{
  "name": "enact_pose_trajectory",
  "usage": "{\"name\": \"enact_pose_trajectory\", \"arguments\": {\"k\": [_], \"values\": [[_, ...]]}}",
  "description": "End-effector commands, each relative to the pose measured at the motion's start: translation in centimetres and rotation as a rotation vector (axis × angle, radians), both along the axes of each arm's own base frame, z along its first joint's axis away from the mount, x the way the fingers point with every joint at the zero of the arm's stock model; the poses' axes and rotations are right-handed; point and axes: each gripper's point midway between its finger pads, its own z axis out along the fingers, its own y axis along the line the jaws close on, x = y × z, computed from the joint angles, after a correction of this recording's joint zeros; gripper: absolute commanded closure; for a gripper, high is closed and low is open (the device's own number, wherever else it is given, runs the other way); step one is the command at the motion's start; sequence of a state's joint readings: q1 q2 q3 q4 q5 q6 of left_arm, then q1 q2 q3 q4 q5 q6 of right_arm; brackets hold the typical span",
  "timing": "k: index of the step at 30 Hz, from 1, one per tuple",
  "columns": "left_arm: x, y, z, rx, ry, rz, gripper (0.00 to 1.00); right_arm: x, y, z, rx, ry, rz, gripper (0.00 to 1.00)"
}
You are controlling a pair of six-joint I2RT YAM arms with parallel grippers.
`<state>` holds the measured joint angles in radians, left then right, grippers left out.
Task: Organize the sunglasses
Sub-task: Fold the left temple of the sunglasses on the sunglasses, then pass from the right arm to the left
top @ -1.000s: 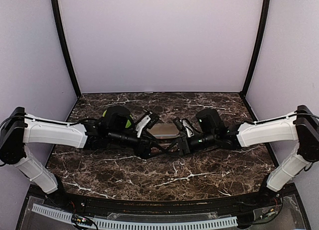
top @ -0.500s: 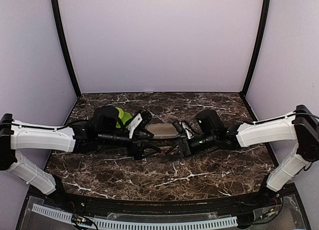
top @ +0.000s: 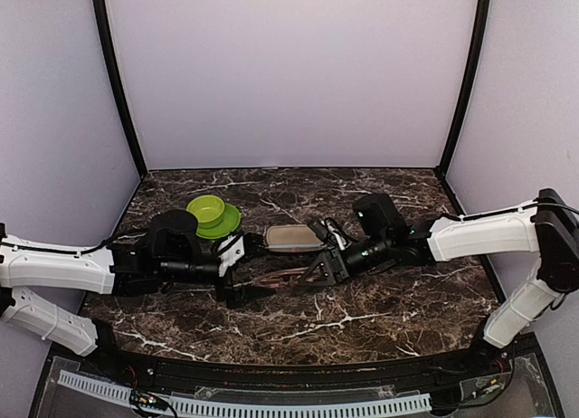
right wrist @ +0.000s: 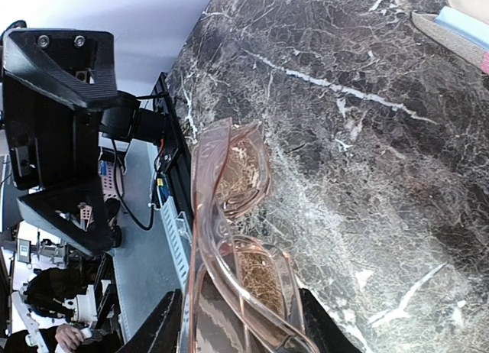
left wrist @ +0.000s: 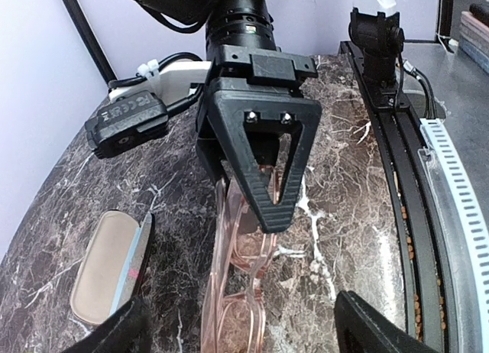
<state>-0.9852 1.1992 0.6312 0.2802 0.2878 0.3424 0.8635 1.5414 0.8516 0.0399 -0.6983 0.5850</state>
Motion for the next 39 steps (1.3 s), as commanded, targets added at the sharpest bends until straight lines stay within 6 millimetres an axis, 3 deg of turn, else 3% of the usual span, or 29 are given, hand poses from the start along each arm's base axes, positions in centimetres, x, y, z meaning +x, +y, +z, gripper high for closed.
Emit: {"name": "enact_pose_trajectory", "arguments": {"k": [1, 7, 17, 22, 36, 39], "values": [[0.0, -0.1, -0.7, 0.074, -0.112, -0.018, 0.16, -0.1, 0.6, 1.3, 0.030, 0.023, 0.040, 0.71], [0.7, -1.7, -1.7, 0.158, -0.196, -0.013, 0.17, -0.2, 0.8, 1.4, 0.043, 0.035, 0.042, 0.71], [2.2, -3.3, -3.3, 0.263, -0.274, 0.045, 0.30, -0.4, 0.8, 0.9, 0.055, 0.062, 0.038, 0.72], [2.4, -3.4, -3.9, 0.303, -0.308, 0.063, 0.40, -0.4, 0.9, 0.6, 0.060, 0.071, 0.037, 0.72], [2.6, -2.5, -4.5, 0.309, -0.318, 0.092, 0.48, -0.4, 0.9, 0.6, 0.061, 0.079, 0.037, 0.72], [2.6, -2.4, -4.7, 0.317, -0.318, 0.094, 0.54, -0.4, 0.9, 0.4, 0.059, 0.081, 0.036, 0.72]]}}
